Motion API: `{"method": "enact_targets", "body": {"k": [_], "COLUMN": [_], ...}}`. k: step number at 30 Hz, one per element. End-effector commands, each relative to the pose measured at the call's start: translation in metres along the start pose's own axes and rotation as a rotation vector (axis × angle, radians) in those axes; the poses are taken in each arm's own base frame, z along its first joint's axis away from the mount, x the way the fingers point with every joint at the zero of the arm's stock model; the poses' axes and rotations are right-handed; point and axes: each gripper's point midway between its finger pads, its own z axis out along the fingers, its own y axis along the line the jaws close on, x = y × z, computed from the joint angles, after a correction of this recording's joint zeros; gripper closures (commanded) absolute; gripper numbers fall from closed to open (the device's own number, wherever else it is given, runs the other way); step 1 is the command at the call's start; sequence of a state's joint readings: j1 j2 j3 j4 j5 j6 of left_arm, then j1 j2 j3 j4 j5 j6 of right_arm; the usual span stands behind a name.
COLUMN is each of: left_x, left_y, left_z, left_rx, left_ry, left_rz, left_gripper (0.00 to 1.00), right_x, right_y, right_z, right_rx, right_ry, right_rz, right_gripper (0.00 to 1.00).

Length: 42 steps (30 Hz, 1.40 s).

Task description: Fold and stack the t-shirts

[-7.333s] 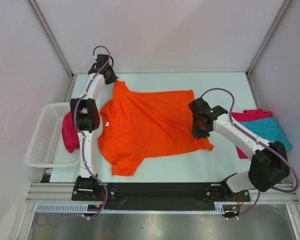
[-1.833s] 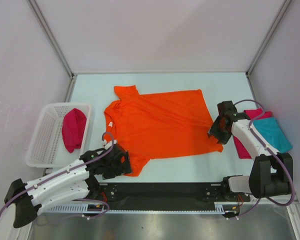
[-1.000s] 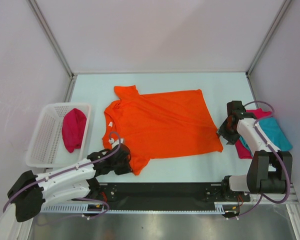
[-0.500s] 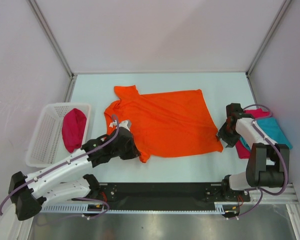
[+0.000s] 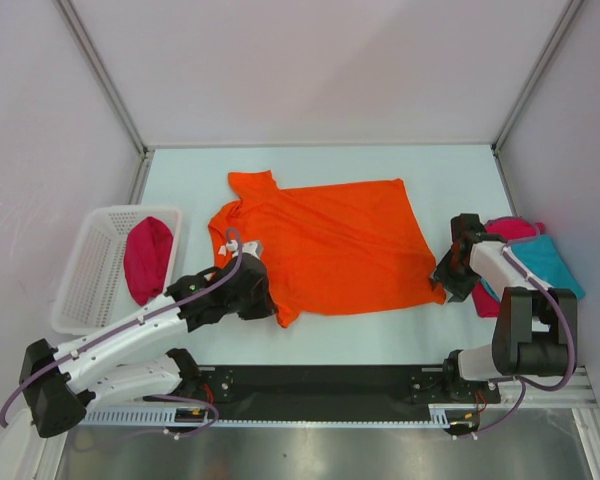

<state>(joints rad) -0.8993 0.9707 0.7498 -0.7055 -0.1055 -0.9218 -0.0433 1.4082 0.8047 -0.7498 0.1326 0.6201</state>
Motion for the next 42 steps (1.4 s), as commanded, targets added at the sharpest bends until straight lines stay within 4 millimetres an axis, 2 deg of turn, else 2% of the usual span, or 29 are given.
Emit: {"method": "enact_targets", "body": {"k": [1,4,5,7,8,9,18,22,24,28,33,35,36,38,40,42], "left_x": [-0.012,-0.012,-0.011,-0.012,-0.011,-0.012,-0.016,-0.027,-0.035,-0.059,-0.089,-0.098,-0.103,-0.11,-0.115,-0.121], "left_y": [-0.007,-0.005,-0.004,-0.003,-0.002,-0.002,0.002,0.012,0.017,0.03,0.041,0.039,0.044,0.042,0.049,0.047], "left_z": [-0.009,-0.01,-0.01,-0.01,-0.01,-0.01,-0.012,-0.013,-0.017,-0.025,-0.034,-0.036,-0.032,-0.028,-0.018,-0.006], "left_rx": [0.018,0.015,0.013,0.012,0.009,0.01,-0.003,-0.031,-0.048,-0.073,-0.101,-0.094,-0.11,-0.094,-0.11,-0.095], "left_ry": [-0.05,-0.051,-0.048,-0.051,-0.05,-0.051,-0.063,-0.074,-0.085,-0.131,-0.17,-0.18,-0.175,-0.172,-0.156,-0.13], "left_rz": [0.013,0.012,0.01,0.008,0.008,0.006,-0.002,-0.022,-0.03,-0.065,-0.099,-0.091,-0.103,-0.097,-0.111,-0.114], "left_gripper": [1.0,1.0,1.0,1.0,1.0,1.0,1.0,1.0,1.0,1.0,1.0,1.0,1.0,1.0,1.0,1.0], "right_x": [0.004,0.01,0.011,0.014,0.014,0.014,0.007,-0.01,-0.026,-0.053,-0.074,-0.08,-0.08,-0.089,-0.097,-0.102], "right_y": [0.001,0.002,0.003,0.007,0.008,0.009,0.023,0.029,0.034,0.044,0.067,0.077,0.081,0.096,0.11,0.122], "right_z": [-0.003,-0.001,0.0,0.001,0.001,0.001,-0.012,-0.026,-0.039,-0.055,-0.049,-0.046,-0.035,-0.033,-0.024,-0.02], "right_rx": [-0.024,-0.029,-0.036,-0.056,-0.062,-0.065,-0.098,-0.092,-0.093,-0.096,-0.125,-0.141,-0.135,-0.156,-0.164,-0.175], "right_ry": [-0.007,0.003,0.006,0.014,0.015,0.015,-0.036,-0.093,-0.141,-0.208,-0.208,-0.207,-0.179,-0.18,-0.166,-0.161], "right_rz": [0.001,-0.005,-0.009,-0.013,-0.014,-0.014,-0.058,-0.071,-0.081,-0.093,-0.085,-0.083,-0.086,-0.089,-0.091,-0.096], "right_gripper": [0.46,0.49,0.54,0.75,0.93,0.99,1.0,1.0,1.0,1.0,1.0,1.0,1.0,1.0,1.0,1.0]}}
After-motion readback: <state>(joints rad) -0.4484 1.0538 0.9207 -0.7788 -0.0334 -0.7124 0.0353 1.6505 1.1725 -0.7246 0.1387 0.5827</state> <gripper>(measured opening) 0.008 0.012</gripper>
